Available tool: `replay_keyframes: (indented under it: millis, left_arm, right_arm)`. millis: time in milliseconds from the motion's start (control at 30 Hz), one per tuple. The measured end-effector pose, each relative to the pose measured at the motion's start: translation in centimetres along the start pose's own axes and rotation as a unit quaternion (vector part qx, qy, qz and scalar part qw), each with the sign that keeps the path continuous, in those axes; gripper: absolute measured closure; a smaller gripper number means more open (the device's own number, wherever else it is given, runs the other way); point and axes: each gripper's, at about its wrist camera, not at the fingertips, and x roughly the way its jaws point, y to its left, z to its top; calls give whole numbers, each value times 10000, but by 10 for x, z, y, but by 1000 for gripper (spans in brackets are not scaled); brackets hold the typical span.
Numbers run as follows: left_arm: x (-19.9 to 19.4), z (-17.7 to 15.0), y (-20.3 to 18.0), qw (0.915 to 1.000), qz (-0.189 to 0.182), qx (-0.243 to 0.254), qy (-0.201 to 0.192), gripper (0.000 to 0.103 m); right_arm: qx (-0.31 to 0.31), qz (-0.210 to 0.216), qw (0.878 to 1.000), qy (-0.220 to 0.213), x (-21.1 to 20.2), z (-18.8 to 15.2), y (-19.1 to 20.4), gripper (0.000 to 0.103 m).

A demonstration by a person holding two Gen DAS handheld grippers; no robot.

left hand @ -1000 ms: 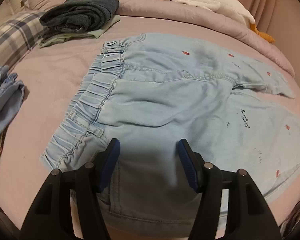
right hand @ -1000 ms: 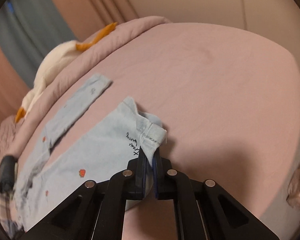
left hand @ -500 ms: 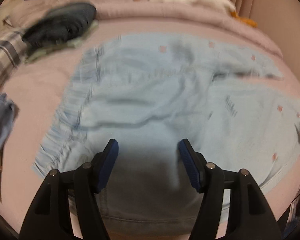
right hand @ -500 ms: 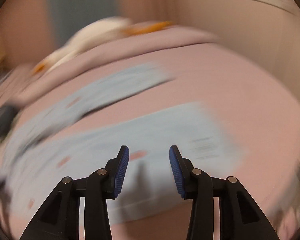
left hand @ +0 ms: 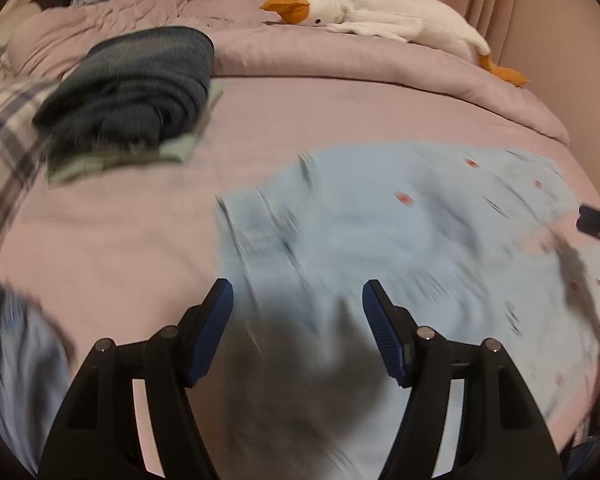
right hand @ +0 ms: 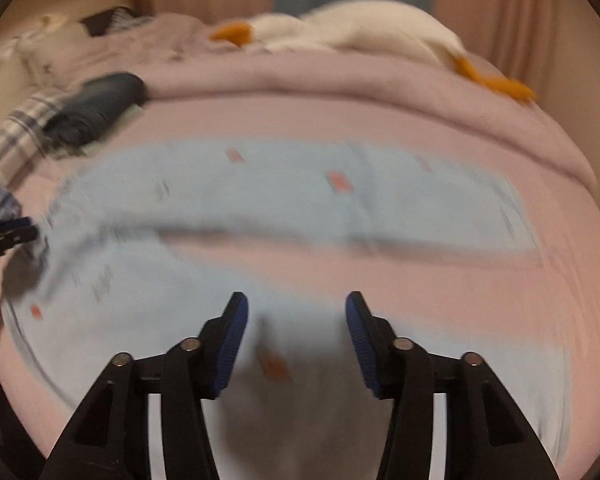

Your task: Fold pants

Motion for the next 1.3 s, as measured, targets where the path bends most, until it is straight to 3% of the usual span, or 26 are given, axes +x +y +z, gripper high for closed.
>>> replay_keyframes:
  millis: [133,267,467,567,633,733,767,800,833,933,1100,1233,1300]
  left_arm:
    - [31,37,24,9993,-197,179,249,36]
    - [58,56,47,9947,-714,270,685,36]
    - [82,66,63,9769,-1673,391,1270,35]
    - [89,64,64,9700,-1883,402,1483,36]
    - [87,64,59,9681,-1953,527,1482,44]
    - [76,59,54,9661,-2014,724,1445,58]
    - [72,57,54,9657,-2036,752,1425,64]
    - [68,57,52,9655,-2052,829,1368,68]
    - [64,57,50,9657,-2056,883,1319,70]
    - [58,58,47,9684,-2101,804,1073,74]
    - [81,50,35,9810,-1522,444,1118,76]
    - [52,46,12,9899,-1060,666,668,78]
    - [34,42,16,9919,-1019,650,386,78]
  right_arm:
    - [-547,291,9981,-8,39,53,23,50]
    - [-1072,373,9929,342,88,101,42,50]
    - [-1773,516,9790,863,134,132,61,50]
    - [-2020,627,9672,1404,165,138,70,43]
    - [-2125,639,9608,1665,177,133,71,43]
    - [-1969,829,9612,1745,178,133,71,50]
    - [-2067,859,9585,1765,174,132,76,66]
    - [-2209,855,9554,1765,169,129,82,90]
    - [-2358,809,9525,1750,164,127,88,93]
    - [-2718,564,9476,1580,147,124,106,95]
    - [-2674,102,9487,1682,162,106,122,95]
    - [-2527,-242,9563,1451,147,101,135,97]
    - [-2464,-389,9620,1108,120,100,137,98]
